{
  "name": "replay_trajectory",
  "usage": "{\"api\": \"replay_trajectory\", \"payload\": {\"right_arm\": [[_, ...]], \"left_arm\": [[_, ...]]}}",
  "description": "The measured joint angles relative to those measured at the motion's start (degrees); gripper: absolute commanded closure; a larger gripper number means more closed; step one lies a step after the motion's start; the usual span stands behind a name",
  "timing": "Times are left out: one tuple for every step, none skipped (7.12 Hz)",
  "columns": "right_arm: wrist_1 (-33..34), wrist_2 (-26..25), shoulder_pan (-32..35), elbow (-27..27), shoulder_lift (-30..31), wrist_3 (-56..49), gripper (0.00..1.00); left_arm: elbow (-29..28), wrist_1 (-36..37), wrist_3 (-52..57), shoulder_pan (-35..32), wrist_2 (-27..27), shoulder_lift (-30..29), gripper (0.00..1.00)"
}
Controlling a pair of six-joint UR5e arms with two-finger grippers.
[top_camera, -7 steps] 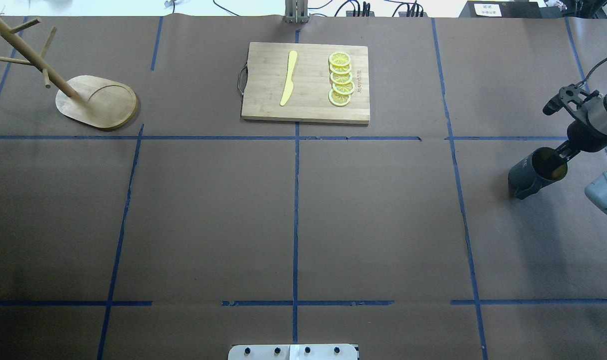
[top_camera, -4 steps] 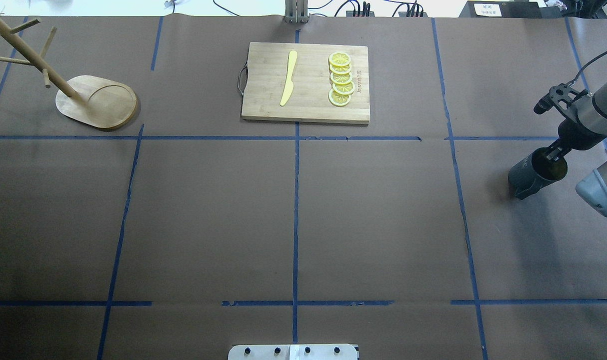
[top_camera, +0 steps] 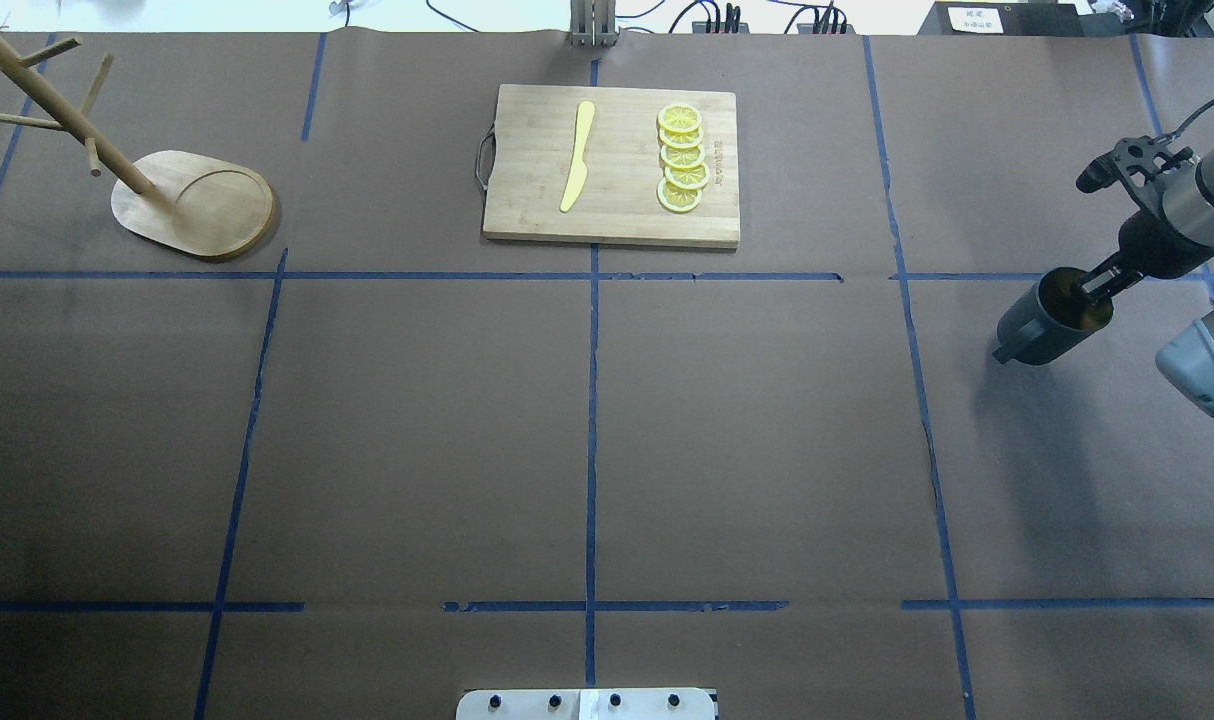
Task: Hang cup on storage rack
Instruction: 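Grasp the teal mug by its rim with the right gripper and lift, then carry the mug toward the table center and set it down upright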
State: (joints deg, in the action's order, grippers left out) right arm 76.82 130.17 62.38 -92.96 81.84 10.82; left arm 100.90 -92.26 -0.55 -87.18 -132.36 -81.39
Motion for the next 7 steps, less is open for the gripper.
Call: {"api": "replay_trajectory", "payload": {"right_arm": [[2.8,0.0,0.1,-1.7,-2.5,2.2,1.00],[6.0,-0.3,0.0,-3.2,-5.8,3.6,1.00],[7.8,-0.9,-0.7,-4.6,-8.9,4.3,1.00],[9.0,-1.6,-2.6,-5.3,-11.7,4.7,1.00],[10.4,-3.4,-5.0,-5.7,-14.7,6.4,1.00],[11.8,-5.5,-7.9,-6.3,-17.5,10.5,1.00],[12.6,-7.6,-11.4,-7.0,-19.9,16.3,1.00]], "left_arm": [[0.0,0.0,0.0,0.0,0.0,0.0,0.00],[0.1,0.0,-0.1,0.0,0.0,0.0,0.00],[0.1,0.0,-0.1,0.0,0.0,0.0,0.00],[0.1,0.0,-0.1,0.0,0.0,0.0,0.00],[0.1,-0.1,-0.1,0.1,0.0,-0.1,0.00],[0.1,-0.1,-0.1,0.1,-0.1,-0.1,0.00],[0.1,-0.2,-0.1,0.1,-0.1,-0.2,0.00]]}}
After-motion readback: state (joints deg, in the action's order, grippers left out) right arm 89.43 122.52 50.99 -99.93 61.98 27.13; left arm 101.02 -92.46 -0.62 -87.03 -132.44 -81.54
